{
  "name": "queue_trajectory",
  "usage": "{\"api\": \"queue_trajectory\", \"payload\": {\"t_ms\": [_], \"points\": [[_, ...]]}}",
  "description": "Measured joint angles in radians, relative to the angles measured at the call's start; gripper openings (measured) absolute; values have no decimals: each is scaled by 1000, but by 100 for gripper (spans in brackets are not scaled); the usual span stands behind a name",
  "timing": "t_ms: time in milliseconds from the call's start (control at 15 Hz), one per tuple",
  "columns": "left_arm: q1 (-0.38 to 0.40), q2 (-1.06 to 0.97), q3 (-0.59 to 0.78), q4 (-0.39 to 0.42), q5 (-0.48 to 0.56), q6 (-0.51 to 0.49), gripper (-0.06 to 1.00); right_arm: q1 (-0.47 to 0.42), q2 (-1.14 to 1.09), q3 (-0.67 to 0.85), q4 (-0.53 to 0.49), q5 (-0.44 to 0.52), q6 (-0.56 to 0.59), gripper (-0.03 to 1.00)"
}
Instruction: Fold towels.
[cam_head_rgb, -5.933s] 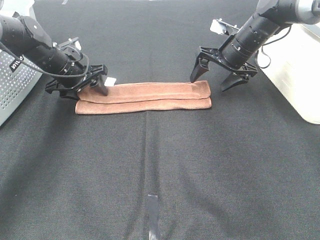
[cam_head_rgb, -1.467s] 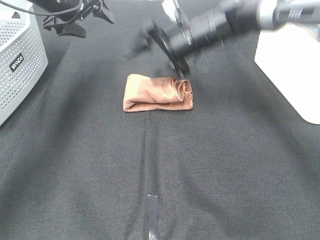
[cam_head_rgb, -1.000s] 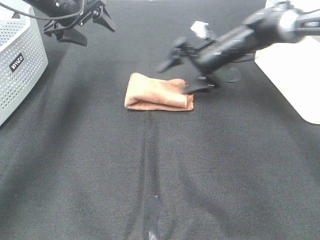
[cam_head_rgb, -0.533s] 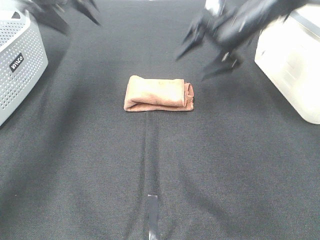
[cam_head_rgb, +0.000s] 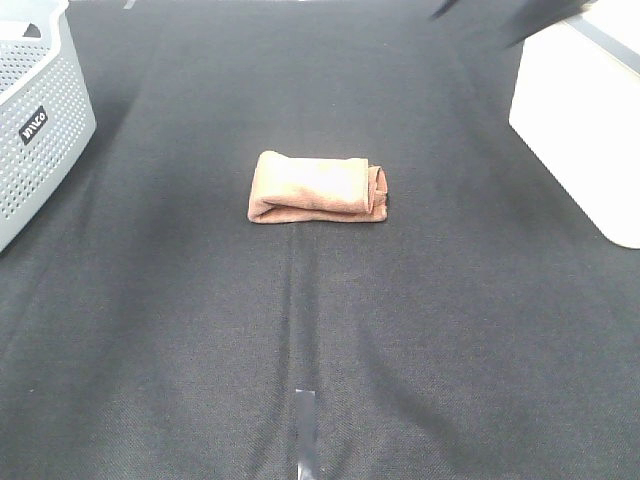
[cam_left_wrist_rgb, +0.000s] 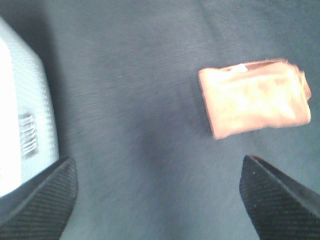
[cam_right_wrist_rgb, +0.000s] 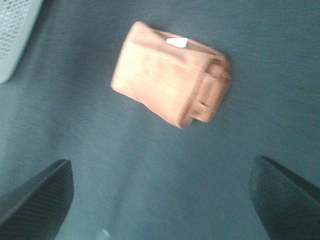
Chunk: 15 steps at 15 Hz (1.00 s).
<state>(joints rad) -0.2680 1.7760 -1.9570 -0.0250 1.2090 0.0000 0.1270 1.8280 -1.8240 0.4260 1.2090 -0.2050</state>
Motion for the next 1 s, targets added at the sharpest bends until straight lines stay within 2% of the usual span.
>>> {"api": "queue_trajectory", "payload": {"t_ms": [67, 333, 400, 600, 800, 1000], "points": [[-22, -88, 99, 5, 1, 0, 83, 0, -113, 83, -34, 0, 10, 89], [-28, -399, 466, 25, 3, -21, 83, 0, -428, 366, -69, 2, 2, 89], [-28, -539, 613, 25, 4, -40, 83, 0, -559, 480, -86, 3, 0, 89], [-28, -826, 893, 25, 6, -50, 83, 0, -798, 711, -98, 3, -3, 89], [-28, -1175, 1115, 25, 7, -50, 83, 0, -1058, 929, -101, 4, -7, 89], [-28, -1512, 1241, 25, 9, -43, 83, 0, -1335, 1121, -108, 8, -7, 89]]}}
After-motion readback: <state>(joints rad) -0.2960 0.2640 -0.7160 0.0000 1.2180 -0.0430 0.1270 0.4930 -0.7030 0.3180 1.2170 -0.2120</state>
